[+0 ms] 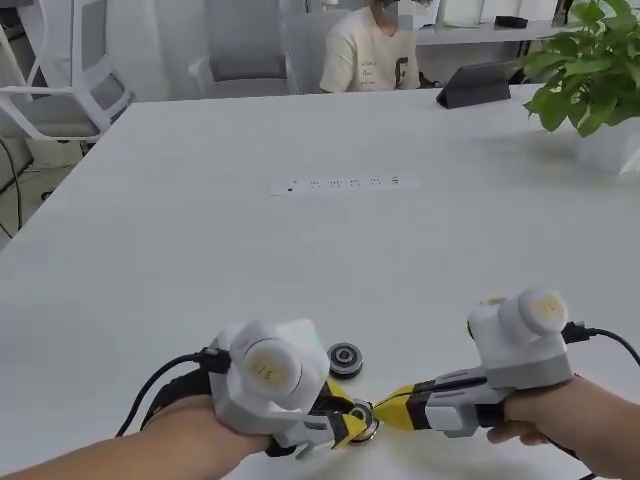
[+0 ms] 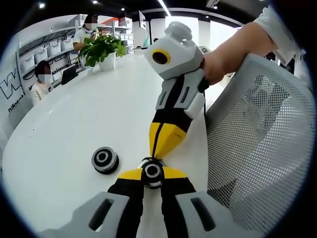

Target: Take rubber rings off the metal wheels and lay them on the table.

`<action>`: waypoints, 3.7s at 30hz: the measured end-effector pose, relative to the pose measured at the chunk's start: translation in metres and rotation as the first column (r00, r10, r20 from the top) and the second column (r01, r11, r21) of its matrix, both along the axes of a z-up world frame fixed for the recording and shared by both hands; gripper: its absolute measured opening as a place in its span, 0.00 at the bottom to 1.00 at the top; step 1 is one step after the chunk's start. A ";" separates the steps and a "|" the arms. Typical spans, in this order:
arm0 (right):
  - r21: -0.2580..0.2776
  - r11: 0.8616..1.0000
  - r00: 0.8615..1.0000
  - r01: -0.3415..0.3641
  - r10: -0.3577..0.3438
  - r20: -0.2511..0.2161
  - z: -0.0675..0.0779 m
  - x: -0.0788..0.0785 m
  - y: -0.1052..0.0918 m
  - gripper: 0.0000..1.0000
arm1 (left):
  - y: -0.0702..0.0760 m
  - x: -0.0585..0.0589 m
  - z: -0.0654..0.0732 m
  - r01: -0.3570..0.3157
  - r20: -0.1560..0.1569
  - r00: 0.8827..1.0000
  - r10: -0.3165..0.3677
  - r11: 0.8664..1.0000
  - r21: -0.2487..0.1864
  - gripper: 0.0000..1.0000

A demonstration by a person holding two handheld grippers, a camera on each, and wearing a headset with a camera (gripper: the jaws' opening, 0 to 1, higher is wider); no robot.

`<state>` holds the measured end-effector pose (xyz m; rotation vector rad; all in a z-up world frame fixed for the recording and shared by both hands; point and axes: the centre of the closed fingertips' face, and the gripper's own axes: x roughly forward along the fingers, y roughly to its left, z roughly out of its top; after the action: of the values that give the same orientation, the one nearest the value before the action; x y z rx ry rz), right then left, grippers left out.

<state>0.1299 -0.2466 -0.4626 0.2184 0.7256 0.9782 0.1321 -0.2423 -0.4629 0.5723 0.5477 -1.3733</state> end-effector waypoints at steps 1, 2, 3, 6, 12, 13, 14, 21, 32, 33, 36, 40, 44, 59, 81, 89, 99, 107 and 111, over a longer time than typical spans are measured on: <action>-0.001 1.000 1.000 -0.005 0.005 0.005 0.001 0.000 0.001 0.00 | 0.000 0.000 0.000 0.000 0.000 1.000 0.000 1.000 0.000 0.07; -0.001 1.000 1.000 -0.010 0.010 0.008 0.001 -0.001 0.002 0.00 | 0.000 0.000 0.000 0.000 0.000 1.000 0.000 1.000 0.000 0.07; -0.001 1.000 1.000 -0.016 0.016 0.012 0.002 -0.001 0.003 0.00 | 0.000 0.000 0.000 0.000 0.001 1.000 0.000 1.000 0.000 0.07; 0.001 1.000 0.999 -0.031 0.031 0.022 0.005 -0.002 0.007 0.00 | 0.000 0.000 0.000 0.000 0.001 1.000 0.000 1.000 0.001 0.07; 0.010 0.999 0.999 -0.040 0.040 0.029 0.006 -0.003 0.008 0.00 | 0.000 0.000 0.000 -0.003 0.002 1.000 0.003 1.000 0.002 0.07; 0.016 0.999 0.999 -0.040 0.040 0.033 0.007 -0.003 0.009 0.00 | 0.000 0.000 0.000 -0.003 0.002 1.000 0.003 1.000 0.002 0.07; 0.023 0.999 0.999 -0.040 0.040 0.032 0.008 -0.003 0.009 0.00 | 0.000 0.000 0.000 -0.003 0.002 1.000 0.003 1.000 0.002 0.07; 0.045 0.996 0.996 -0.083 0.081 0.049 0.014 -0.008 0.016 0.00 | 0.000 0.000 0.000 -0.003 0.002 1.000 0.003 1.000 0.001 0.07; 0.010 0.998 0.997 -0.057 0.056 0.049 0.007 -0.005 0.007 0.00 | -0.001 0.000 0.000 0.001 -0.002 1.000 -0.001 1.000 0.002 0.07; 0.008 0.998 0.997 -0.057 0.057 0.049 0.007 -0.005 0.007 0.00 | -0.001 0.000 0.000 0.001 -0.002 1.000 -0.001 1.000 0.003 0.07; 0.005 0.998 0.997 -0.056 0.055 0.049 0.007 -0.005 0.006 0.00 | -0.001 0.000 0.001 0.020 0.014 1.000 -0.020 1.000 0.012 0.07; 0.002 0.999 0.997 -0.053 0.053 0.052 0.007 -0.004 0.005 0.00 | 0.000 0.000 0.002 0.037 0.026 0.999 -0.038 0.999 0.027 0.08; 0.004 0.999 0.997 -0.050 0.050 0.055 0.009 -0.003 0.005 0.00 | 0.001 -0.001 0.005 0.040 0.021 0.999 -0.040 0.999 0.019 0.11; 0.017 0.999 0.998 -0.035 0.034 0.062 0.014 -0.001 0.002 0.00 | 0.007 -0.004 0.021 0.029 -0.008 1.000 -0.029 0.999 -0.019 0.24; 0.019 0.999 0.994 -0.051 0.049 0.099 0.034 0.007 0.011 0.00 | 0.035 0.005 0.050 -0.049 -0.035 0.998 0.046 0.995 -0.092 0.41; 0.018 0.998 0.992 -0.063 0.060 0.113 0.040 0.013 0.020 0.00 | 0.046 0.009 0.059 -0.085 -0.044 0.996 0.080 0.989 -0.121 0.44; 0.012 0.996 0.989 -0.090 0.089 0.115 0.041 0.018 0.035 0.00 | 0.059 0.013 0.064 -0.103 -0.037 0.994 0.099 0.985 -0.136 0.48; 0.003 0.994 0.988 -0.106 0.105 0.112 0.039 0.023 0.044 0.00 | 0.070 0.015 0.062 -0.121 -0.044 0.992 0.116 0.984 -0.132 0.51; -0.004 0.994 0.989 -0.106 0.106 0.107 0.036 0.027 0.047 0.00 | 0.075 0.017 0.062 -0.131 -0.046 0.991 0.126 0.983 -0.132 0.53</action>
<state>0.1567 -0.1998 -0.4262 0.1286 0.6426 1.0833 0.1487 -0.1672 -0.4007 0.3963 0.5087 -1.2895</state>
